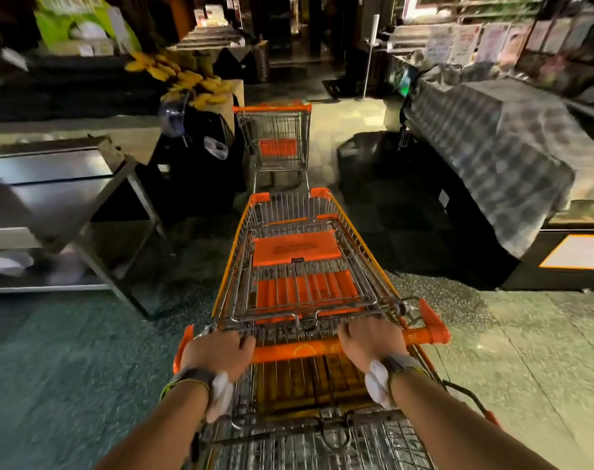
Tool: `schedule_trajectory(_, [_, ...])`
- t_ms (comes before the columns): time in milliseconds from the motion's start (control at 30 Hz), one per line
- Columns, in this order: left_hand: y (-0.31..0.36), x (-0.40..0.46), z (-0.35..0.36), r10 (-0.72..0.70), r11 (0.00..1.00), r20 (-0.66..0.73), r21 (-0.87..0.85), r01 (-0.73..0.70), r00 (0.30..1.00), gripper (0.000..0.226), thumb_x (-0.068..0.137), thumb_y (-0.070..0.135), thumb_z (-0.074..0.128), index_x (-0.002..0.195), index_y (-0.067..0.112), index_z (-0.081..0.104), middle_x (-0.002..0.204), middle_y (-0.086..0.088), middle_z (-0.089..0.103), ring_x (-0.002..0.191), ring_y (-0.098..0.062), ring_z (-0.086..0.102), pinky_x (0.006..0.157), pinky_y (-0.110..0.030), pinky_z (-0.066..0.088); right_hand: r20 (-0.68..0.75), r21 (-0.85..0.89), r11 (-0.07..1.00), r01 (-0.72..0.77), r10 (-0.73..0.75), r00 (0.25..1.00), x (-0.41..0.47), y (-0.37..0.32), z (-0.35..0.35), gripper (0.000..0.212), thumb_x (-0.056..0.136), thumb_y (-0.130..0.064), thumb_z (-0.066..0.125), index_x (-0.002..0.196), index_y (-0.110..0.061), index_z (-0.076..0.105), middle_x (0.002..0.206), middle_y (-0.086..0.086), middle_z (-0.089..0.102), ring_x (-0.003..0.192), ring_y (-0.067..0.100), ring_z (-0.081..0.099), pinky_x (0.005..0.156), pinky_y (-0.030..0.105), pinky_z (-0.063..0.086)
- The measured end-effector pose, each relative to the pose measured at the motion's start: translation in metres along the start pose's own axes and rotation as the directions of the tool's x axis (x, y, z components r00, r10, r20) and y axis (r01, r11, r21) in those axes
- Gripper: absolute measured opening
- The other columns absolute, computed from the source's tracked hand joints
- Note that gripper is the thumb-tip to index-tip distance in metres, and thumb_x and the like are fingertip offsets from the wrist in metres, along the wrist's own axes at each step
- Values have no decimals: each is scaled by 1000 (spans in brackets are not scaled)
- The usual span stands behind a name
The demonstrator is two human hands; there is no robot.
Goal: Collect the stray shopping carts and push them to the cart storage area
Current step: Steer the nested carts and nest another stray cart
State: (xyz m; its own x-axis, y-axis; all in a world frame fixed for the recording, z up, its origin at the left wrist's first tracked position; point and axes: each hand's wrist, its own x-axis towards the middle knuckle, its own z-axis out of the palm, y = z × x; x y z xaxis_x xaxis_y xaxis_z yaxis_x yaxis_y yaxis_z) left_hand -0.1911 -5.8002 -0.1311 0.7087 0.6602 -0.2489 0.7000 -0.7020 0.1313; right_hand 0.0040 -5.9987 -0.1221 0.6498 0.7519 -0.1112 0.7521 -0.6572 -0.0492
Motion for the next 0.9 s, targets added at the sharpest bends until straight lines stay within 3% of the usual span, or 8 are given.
schedule_trajectory(233, [-8,150,-40,-47,998,18,-42,48,999,57,102,54,23,67,23,56,58,6,49,51,-12,46,55,-27,41,-8,27,999,31,-31,999,157,2,-13,57,105,-48,21,73,-21,59,63,-4,54,52,14,52,48,28,48])
schedule_trajectory(433, [-25,287,-76,-47,997,28,-54,49,998,60,102,54,20,67,23,58,56,6,51,49,-12,46,54,-27,41,13,78,997,-31,30,999,299,-4,-27,63,104,-52,22,64,-20,57,59,-4,50,52,15,49,56,31,55])
schedule_trajectory(600, [-30,370,-103,-31,998,9,-51,32,999,61,102,54,21,74,20,64,60,3,59,53,-10,56,62,-29,54,-8,93,995,-34,35,999,388,-4,-36,63,103,-54,24,71,-18,65,67,-1,66,55,17,59,59,33,59])
schedule_trajectory(700, [-44,437,-117,14,1000,23,-7,-14,1000,56,101,52,21,77,21,61,63,3,60,56,-10,57,57,-26,47,22,86,995,-45,43,999,459,-9,-38,62,104,-52,25,73,-18,65,65,-1,64,55,16,56,60,34,59])
schedule_trajectory(900, [-64,537,-150,82,995,18,59,-83,996,51,103,49,19,75,21,51,64,2,48,53,-11,41,49,-24,30,45,120,992,-47,42,998,563,-20,-50,60,104,-52,22,76,-20,65,61,-5,52,51,13,47,55,28,53])
